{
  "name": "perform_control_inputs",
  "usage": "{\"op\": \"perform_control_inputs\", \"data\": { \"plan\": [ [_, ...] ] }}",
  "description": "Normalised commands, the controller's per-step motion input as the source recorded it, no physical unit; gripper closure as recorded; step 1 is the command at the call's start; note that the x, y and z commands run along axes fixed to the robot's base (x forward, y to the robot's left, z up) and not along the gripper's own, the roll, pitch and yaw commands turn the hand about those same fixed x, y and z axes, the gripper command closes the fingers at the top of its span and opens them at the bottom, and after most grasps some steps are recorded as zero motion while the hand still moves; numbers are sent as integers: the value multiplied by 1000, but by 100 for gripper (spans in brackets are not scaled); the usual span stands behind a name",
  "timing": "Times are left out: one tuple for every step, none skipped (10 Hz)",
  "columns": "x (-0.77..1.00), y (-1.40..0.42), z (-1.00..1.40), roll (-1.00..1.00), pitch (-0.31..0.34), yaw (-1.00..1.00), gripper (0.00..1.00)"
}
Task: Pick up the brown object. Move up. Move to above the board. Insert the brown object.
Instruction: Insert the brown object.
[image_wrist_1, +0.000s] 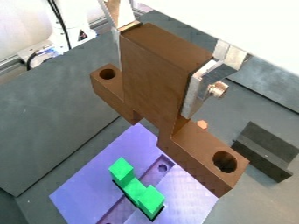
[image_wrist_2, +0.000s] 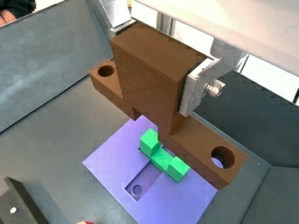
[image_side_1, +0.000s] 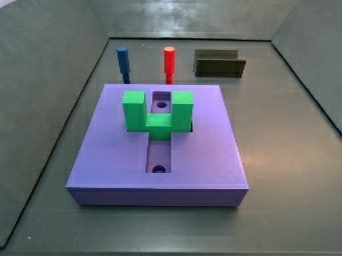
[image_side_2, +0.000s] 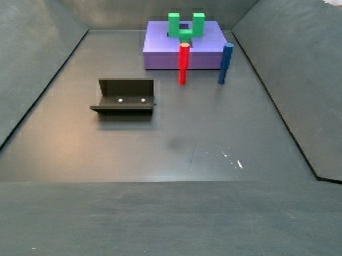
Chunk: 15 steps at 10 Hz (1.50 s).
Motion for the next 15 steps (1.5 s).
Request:
{"op": "perform_control_inputs", "data": {
  "plan": [
    [-149,-46,-194,-20,-149,-809,100],
    [-94,0,-134,0,-154,-886,100],
    [-26,0,-114,104,-159,-840,100],
    [9,-14,-194,203,-124,-880,100],
    [43,-46,-263,203,-139,-877,100],
    [26,-146,-326,234,-176,-766,100],
    [60,-243,-374,324,-209,-671,100],
    [151,-323,-349,380,-181,-663,100],
    [169,-320,-320,369,-159,-683,100],
    [137,-246,-220,286,-84,-763,100],
    [23,-143,-120,206,-30,-874,100],
    [0,-66,-69,123,0,-969,100],
    [0,-23,-54,100,0,-1000,100],
    [0,-6,-40,90,0,-1000,100],
    [0,0,-57,94,0,-1000,100]
  ]
}}
